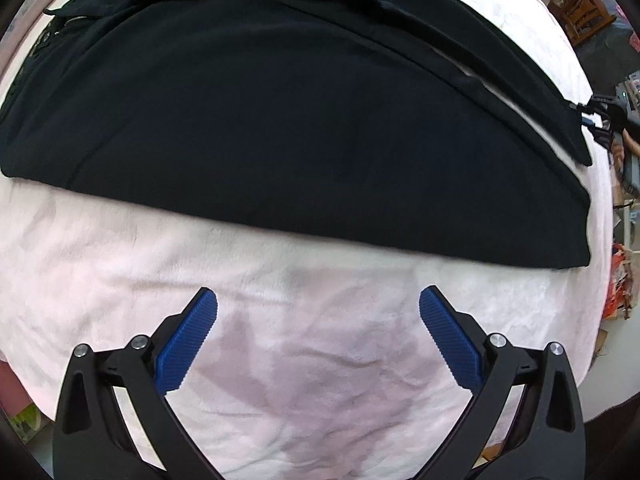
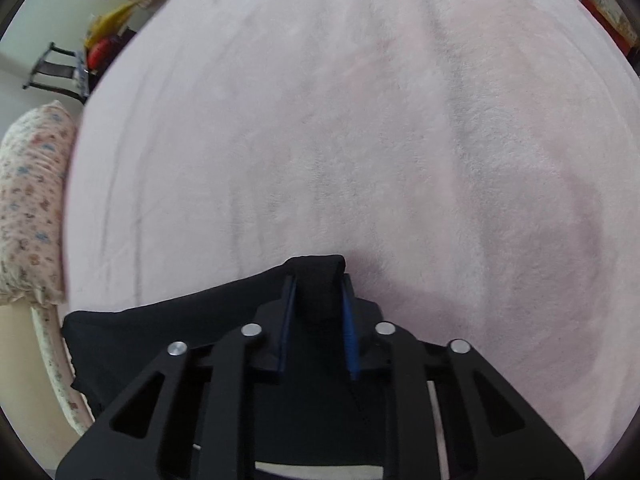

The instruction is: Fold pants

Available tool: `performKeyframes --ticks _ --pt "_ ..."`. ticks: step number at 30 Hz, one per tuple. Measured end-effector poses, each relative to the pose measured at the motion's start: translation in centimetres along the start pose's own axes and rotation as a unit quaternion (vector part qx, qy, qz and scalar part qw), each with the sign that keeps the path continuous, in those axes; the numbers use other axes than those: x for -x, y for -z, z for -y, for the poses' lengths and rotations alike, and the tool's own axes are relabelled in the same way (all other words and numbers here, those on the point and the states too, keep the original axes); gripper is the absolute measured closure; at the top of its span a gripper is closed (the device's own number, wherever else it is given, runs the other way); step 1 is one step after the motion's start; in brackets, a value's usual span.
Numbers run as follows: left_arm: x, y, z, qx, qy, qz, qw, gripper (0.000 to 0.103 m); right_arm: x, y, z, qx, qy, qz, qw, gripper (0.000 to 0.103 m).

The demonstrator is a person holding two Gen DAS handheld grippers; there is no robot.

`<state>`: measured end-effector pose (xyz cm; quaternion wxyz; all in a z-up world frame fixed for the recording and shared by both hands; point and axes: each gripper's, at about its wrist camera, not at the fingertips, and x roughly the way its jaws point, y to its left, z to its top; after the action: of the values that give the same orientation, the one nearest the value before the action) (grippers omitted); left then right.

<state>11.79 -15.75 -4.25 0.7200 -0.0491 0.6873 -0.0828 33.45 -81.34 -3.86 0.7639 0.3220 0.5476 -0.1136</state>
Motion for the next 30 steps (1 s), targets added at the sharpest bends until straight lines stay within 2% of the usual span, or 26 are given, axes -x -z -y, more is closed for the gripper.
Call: performKeyframes --ticks 8,11,13,20,24,27,30 --pt "0.0 -2.6 -0.9 0.055 0.053 -0.028 0.9967 0.004 4.2 2.6 -2.6 0.036 -0.041 0.060 0.997 0.085" --pt "0.1 -3.3 -1.3 0.075 0.065 -0.032 0.9945 0.004 5.9 4.0 -2.7 0.046 -0.060 0.075 0.994 0.085" --pt "0.2 -3.7 -1.5 0.087 0.060 -0.032 0.9939 0.003 6.8 4.3 -2.2 0.049 -0.071 0.083 0.993 0.085" --pt "2.8 -5.1 -3.2 0.103 0.020 0.015 0.9943 0.003 8.5 9.1 -1.7 0.078 -0.110 0.092 0.987 0.086" --pt "4.8 -6.4 -3.8 0.125 0.042 0.070 0.9888 0.003 9.0 12.7 -0.9 0.083 -0.131 0.085 0.984 0.090" --pt "5.1 -8.4 -4.1 0.120 0.058 0.061 0.9893 0.003 8.7 15.4 0.1 0.073 -0.139 0.074 0.985 0.092" --pt "5.7 -10.8 -4.4 0.123 0.071 0.068 0.9876 0.003 7.8 18.1 0.9 0.060 -0.136 0.057 0.987 0.092"
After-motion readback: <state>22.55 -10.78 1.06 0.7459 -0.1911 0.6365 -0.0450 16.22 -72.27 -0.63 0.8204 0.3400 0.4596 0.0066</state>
